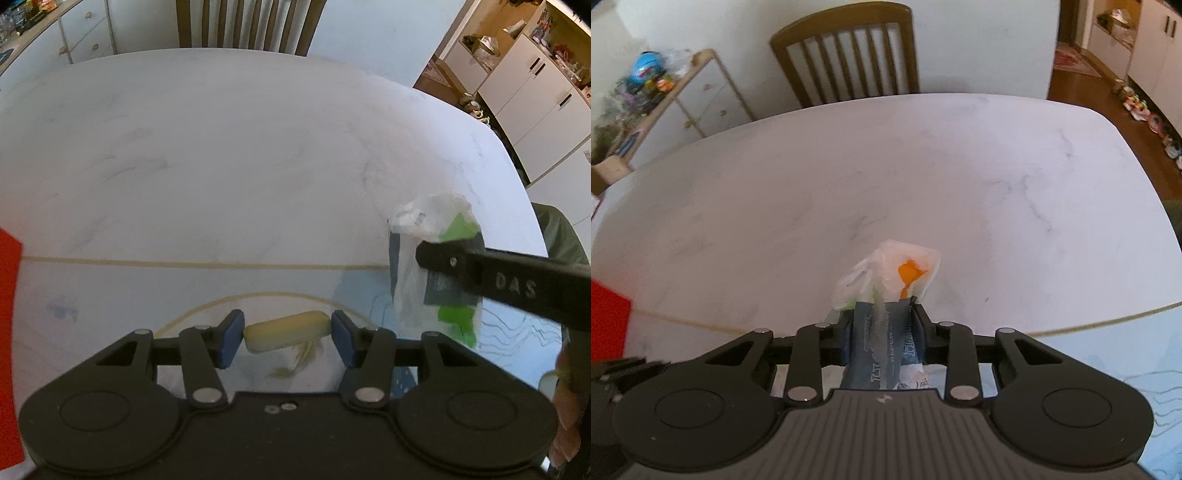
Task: Organize objects
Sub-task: 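Carry the yellow bar with the left gripper while the right gripper carries the wipes packet over the box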
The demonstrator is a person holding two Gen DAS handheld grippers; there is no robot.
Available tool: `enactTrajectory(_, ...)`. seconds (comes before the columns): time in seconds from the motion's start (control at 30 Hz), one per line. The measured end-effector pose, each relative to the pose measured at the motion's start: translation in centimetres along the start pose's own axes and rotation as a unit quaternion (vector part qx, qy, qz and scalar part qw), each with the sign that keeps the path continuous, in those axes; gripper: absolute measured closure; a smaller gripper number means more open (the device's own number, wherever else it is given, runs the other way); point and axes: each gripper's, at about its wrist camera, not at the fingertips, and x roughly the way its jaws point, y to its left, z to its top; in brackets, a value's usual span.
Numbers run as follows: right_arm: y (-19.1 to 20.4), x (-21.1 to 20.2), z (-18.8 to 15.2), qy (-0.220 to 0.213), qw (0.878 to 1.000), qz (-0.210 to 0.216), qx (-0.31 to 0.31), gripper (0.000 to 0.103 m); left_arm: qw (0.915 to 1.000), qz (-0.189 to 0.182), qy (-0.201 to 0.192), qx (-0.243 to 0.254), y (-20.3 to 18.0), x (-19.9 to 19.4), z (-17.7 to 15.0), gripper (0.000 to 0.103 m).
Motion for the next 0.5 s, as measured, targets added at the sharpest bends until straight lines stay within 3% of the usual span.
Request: enactTrajectory(0.5,5.9,-7.7,-2.9,-0.012,0.998,0.038,-0.058,0.073,0.9989,-0.026,-0.04,0.004,4.5,-8.4,-2.8,0.053)
